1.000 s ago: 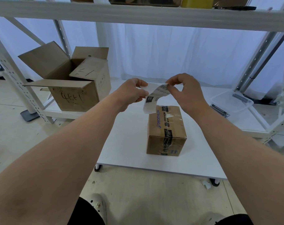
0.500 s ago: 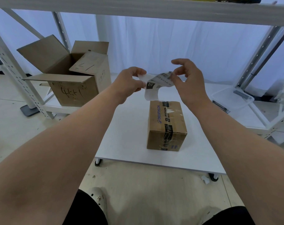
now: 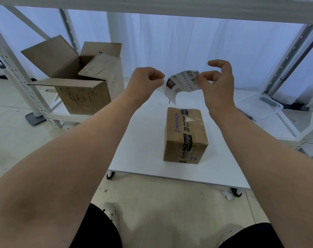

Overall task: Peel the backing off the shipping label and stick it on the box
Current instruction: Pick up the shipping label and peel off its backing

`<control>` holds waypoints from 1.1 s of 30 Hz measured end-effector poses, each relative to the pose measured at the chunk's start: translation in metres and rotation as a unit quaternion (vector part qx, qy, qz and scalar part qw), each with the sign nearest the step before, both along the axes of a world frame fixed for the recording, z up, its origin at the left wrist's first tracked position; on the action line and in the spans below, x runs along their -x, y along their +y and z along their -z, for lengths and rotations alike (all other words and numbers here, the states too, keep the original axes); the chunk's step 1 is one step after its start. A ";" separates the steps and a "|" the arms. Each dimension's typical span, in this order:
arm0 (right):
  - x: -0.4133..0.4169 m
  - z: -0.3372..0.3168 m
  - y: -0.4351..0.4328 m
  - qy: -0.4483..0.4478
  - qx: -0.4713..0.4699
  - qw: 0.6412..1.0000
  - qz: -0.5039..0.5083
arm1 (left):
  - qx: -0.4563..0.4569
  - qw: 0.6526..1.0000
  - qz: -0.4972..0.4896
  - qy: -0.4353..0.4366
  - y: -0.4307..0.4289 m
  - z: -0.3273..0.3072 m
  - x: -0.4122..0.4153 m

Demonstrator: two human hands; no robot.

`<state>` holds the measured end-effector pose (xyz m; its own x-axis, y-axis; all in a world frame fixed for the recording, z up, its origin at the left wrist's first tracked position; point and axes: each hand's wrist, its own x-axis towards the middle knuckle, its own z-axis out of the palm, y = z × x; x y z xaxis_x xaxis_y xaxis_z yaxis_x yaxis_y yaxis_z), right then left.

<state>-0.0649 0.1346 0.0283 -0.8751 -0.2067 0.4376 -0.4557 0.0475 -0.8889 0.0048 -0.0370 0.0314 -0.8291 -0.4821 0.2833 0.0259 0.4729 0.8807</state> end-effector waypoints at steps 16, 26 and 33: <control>0.007 0.011 -0.004 -0.038 0.005 0.999 -0.004 | -0.044 0.998 0.012 -0.052 0.002 0.006 -0.002; 0.011 0.014 -0.001 -0.052 -0.026 0.998 0.019 | -0.019 0.999 0.010 -0.033 -0.002 0.004 -0.005; 0.010 0.017 -0.003 -0.038 -0.035 0.999 0.000 | 0.032 0.999 -0.006 -0.032 0.001 0.005 -0.002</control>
<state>-0.0746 0.1318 0.0110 -0.9049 -0.2344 0.3552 -0.3879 0.1113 -0.9149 0.0070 -0.0361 0.0262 -0.8405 -0.4750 0.2607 -0.0358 0.5288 0.8480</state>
